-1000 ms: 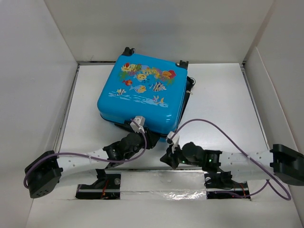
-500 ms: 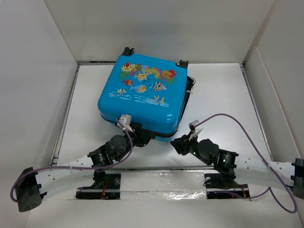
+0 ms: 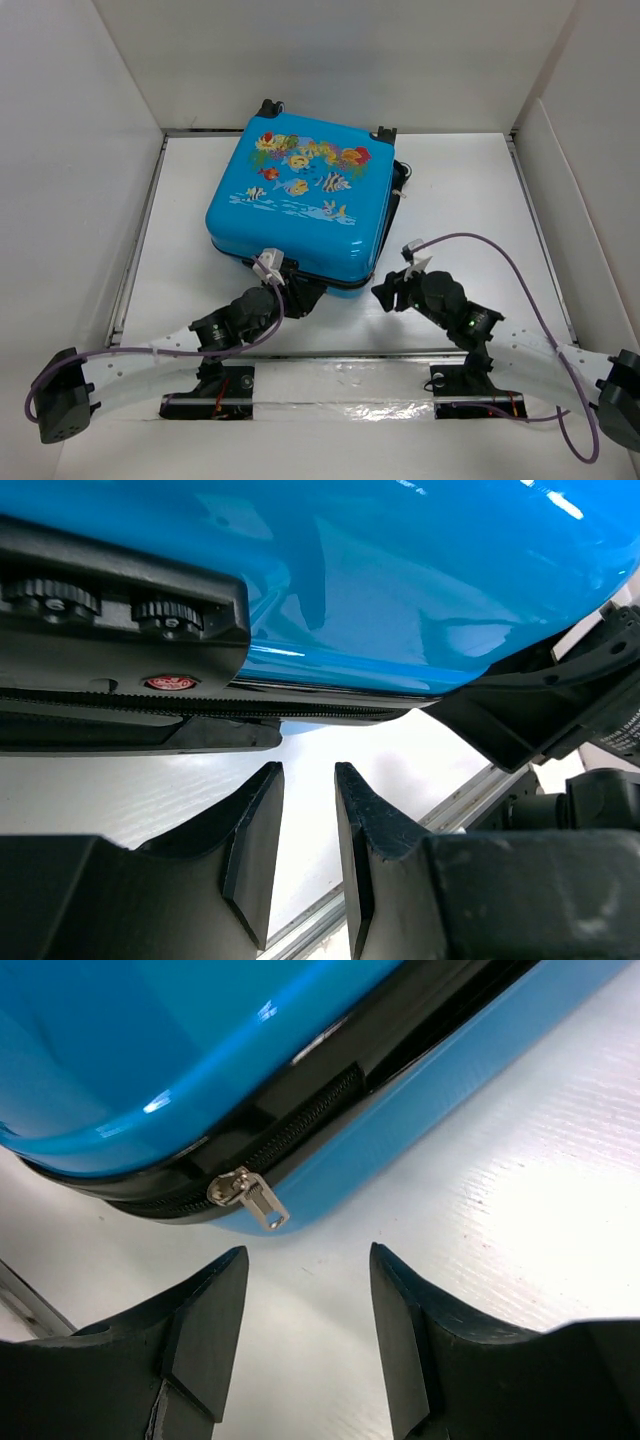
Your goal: Pack the luggage
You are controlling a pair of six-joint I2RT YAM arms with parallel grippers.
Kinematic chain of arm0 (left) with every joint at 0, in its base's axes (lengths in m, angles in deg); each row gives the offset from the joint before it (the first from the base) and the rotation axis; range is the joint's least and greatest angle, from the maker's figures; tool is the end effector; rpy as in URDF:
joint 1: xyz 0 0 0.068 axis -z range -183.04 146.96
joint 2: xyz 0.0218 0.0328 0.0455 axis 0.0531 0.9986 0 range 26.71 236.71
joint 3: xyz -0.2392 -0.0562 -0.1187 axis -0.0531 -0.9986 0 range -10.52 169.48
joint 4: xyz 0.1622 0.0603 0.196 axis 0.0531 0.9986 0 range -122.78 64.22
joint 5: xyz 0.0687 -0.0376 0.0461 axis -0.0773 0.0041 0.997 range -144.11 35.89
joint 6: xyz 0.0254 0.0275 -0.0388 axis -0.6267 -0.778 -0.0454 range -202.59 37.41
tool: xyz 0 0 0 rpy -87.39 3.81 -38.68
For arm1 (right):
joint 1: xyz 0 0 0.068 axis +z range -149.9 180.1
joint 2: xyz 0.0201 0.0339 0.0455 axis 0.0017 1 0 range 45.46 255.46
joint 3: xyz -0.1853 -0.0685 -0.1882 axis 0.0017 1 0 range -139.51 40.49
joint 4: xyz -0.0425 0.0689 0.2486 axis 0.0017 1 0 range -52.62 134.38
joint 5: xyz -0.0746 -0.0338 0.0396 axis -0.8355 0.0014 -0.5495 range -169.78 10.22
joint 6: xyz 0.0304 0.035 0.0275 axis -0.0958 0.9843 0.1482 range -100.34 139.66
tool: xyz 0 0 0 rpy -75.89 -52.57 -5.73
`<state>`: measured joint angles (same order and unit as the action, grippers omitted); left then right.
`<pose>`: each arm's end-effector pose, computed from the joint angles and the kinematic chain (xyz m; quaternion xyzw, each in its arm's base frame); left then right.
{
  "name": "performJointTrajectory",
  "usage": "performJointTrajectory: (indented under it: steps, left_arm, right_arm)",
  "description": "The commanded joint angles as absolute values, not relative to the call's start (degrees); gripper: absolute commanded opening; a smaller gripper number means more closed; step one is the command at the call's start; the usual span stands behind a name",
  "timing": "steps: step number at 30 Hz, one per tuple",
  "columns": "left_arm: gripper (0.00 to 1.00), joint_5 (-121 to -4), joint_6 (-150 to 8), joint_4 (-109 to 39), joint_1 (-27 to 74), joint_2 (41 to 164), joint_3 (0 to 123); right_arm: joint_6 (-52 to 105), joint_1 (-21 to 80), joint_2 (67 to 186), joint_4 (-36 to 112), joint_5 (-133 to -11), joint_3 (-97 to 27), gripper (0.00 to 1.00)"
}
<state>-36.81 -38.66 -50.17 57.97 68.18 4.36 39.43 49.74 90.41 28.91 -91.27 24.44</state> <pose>0.0939 -0.1476 0.2150 0.0155 0.7591 -0.4383 0.4811 0.1211 0.1317 0.1963 -0.1554 0.8043 0.2556 0.5134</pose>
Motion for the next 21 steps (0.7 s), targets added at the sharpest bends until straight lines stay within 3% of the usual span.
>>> performJointTrajectory:
  steps: [1, 6, 15, 19, 21]
  left_arm:
    - [0.24, -37.8, -39.1, -52.9, 57.8, 69.2, 4.0]
    - [0.24, -38.3, -39.1, -53.9, 57.8, 71.1, 3.9]
    - [0.24, -38.9, -39.4, -54.1, 57.8, 72.2, 4.2]
    - [0.24, -39.0, -39.4, -54.9, 57.8, 72.9, 4.1]
    - [0.24, -39.0, -39.5, -55.5, 57.8, 73.5, 4.1]
  right_arm:
    - [31.5, 48.2, 92.5, 23.6, -82.8, 21.4, 0.58]
    - [26.5, 47.1, 95.7, 17.5, -82.9, 21.0, 0.53]
    - [20.1, 41.9, 100.3, 7.9, -76.1, 21.0, 0.57]
    - [18.2, 40.4, 99.8, 7.1, -69.5, 20.7, 0.48]
    - [18.6, 40.4, 98.5, 6.8, -69.2, 21.2, 0.36]
